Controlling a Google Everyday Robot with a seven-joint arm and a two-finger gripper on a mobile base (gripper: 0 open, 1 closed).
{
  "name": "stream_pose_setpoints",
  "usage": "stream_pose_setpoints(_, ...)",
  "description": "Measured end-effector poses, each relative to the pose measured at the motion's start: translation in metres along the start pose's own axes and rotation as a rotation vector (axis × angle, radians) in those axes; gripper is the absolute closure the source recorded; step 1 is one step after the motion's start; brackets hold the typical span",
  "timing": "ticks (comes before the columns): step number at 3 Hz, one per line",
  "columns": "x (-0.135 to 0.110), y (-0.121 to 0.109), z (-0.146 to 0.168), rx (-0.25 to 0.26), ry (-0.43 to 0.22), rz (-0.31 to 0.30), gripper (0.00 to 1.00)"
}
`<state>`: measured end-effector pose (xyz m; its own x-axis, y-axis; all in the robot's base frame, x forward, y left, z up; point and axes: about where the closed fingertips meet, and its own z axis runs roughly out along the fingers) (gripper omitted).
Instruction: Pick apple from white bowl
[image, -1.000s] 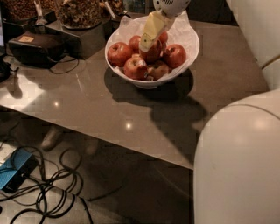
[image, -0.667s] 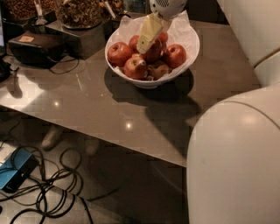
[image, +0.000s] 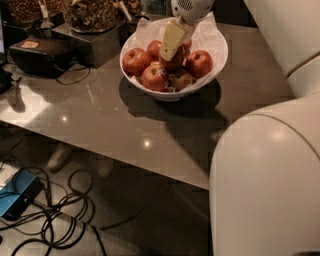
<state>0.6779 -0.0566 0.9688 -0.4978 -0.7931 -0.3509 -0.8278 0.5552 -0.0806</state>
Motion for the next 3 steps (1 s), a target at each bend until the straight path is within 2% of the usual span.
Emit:
stream_pose_setpoints(1,0.0012,-0.0014,0.0008,0.004,0.006,0.0,0.49)
stream_pose_setpoints(2,0.0014,-0.0023,0.001,0.007,0.008,-0.003,0.47)
stream_pose_setpoints(3,0.0019,-0.0035,0.0021,0.01,0.012,-0.011,0.29)
